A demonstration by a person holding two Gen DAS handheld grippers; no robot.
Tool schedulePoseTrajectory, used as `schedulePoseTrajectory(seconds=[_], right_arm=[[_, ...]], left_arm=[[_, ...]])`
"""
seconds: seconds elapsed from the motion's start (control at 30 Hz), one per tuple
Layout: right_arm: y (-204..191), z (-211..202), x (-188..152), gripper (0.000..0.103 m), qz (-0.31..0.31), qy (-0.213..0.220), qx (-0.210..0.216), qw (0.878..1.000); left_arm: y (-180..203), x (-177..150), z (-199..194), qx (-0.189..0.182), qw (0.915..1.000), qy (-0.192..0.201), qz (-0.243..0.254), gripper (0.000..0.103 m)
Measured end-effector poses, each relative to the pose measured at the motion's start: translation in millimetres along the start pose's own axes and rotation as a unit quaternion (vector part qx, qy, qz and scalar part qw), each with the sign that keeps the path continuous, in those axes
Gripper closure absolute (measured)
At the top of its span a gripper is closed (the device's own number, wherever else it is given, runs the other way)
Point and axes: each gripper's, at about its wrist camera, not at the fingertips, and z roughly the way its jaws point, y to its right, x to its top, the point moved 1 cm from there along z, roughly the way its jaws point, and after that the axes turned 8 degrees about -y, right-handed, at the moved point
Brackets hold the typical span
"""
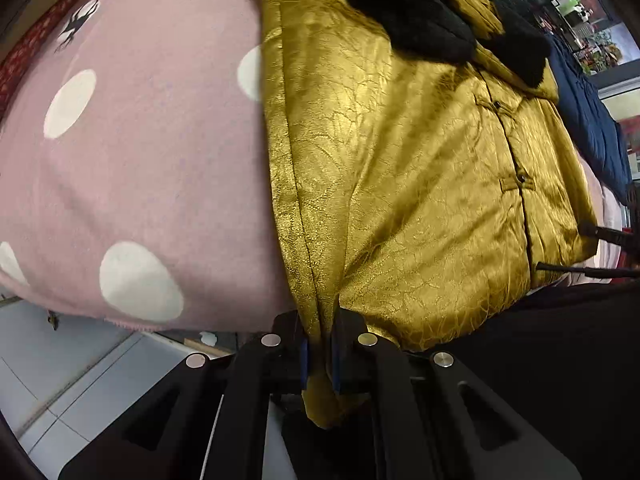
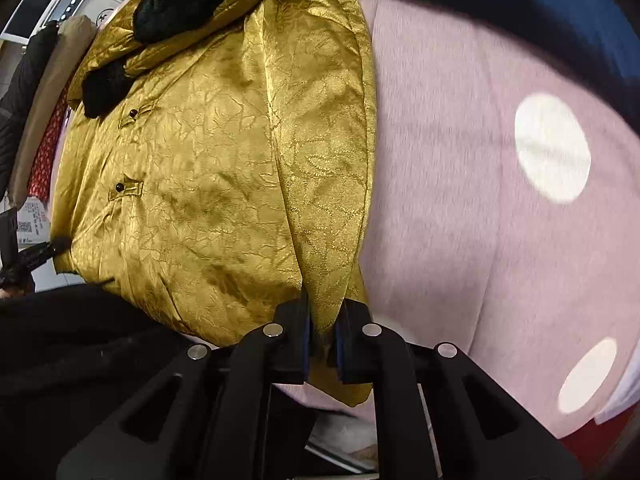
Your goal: Fold large clothes
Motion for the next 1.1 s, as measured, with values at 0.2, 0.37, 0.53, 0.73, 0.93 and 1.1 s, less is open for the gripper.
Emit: schedulePoseTrajectory(seconds=[0.2, 0.37, 0.53, 0.73, 0.93, 1.1], right_arm=[[-5, 10, -5, 0.094, 0.032, -0.008, 0.021, 0.999], [-13, -12, 20, 0.094, 0.033, 0.013, 0.05, 0.998], [-36, -54, 53, 0.094, 0.018, 0.074, 0.092, 0.993], [-45, -117, 122, 0.094, 0.015, 0.161, 0.11, 0.981], [-13, -167, 177, 0.094, 0.066, 0.229, 0.104, 0.966], [24, -172, 206, 0.094, 0.14, 0.232, 0.161, 0.949]], left_arm=[[10, 18, 6, -0.01, 0.9998, -0.015, -0.01, 0.096], [12, 33, -23, -0.058, 0.9979, 0.023, -0.018, 0.096], [32, 77, -70, -0.086, 0.9909, 0.103, -0.015, 0.096], [32, 143, -113, -0.082, 0.9798, 0.178, -0.037, 0.096], [1, 193, -144, -0.035, 0.9725, 0.218, -0.075, 0.096], [-3, 226, -144, -0.019, 0.9721, 0.217, -0.087, 0.096]])
